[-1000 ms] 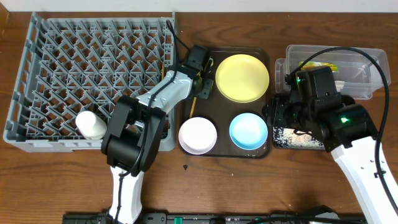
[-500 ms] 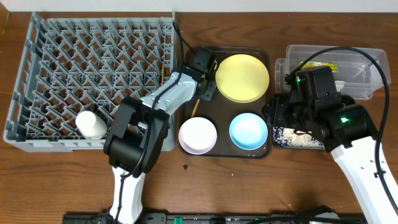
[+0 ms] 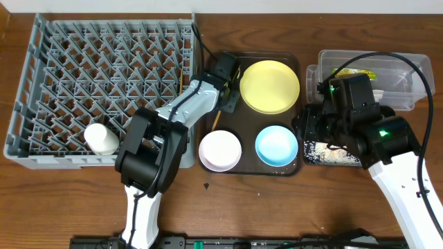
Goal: Sort waste into correct bins and load items into the dishwasher
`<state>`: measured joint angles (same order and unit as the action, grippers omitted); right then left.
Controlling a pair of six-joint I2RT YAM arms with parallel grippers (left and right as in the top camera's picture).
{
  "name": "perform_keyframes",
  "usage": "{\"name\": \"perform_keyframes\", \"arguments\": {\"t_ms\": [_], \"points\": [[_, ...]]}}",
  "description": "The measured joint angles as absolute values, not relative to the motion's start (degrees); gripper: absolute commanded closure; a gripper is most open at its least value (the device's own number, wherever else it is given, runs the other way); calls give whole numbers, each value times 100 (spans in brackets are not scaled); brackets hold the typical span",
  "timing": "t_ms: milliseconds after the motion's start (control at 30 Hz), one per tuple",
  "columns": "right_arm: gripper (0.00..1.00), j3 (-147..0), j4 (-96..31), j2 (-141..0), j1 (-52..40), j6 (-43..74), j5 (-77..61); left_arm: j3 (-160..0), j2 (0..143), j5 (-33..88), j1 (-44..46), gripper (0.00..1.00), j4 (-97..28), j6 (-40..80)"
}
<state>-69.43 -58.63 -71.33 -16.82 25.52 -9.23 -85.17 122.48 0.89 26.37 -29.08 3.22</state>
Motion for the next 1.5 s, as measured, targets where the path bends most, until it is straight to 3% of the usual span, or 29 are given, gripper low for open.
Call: {"name": "perform_keyframes", "arguments": {"t_ms": [300,667,933,1167,1400,1500], "points": [[41,-6943,-5861,-7133,-1682,2552,-923,-8597,12049,89,2637,92,-3339,320],[41,-6943,-5863,-7133,-1682,2552,-923,-8661,10807,40,2596,92,-3597,322],[41,-6943,-5863,-7133,-1684,2552,-923,-8685,10055,-388,2128,92,-4239,390],[41,-6943,-5861,-7133,-1684,2552,-923,-8715,10213,-515,1590,91,-4372,725],[41,-6943,-5863,-7133,-1682,2552,-923,-8715,10903,-513,1549,87,-4342,923],[41,-6943,-5861,-7133,-1684,2552,-923,-8713,11122,-513,1546,75,-4346,939]]}}
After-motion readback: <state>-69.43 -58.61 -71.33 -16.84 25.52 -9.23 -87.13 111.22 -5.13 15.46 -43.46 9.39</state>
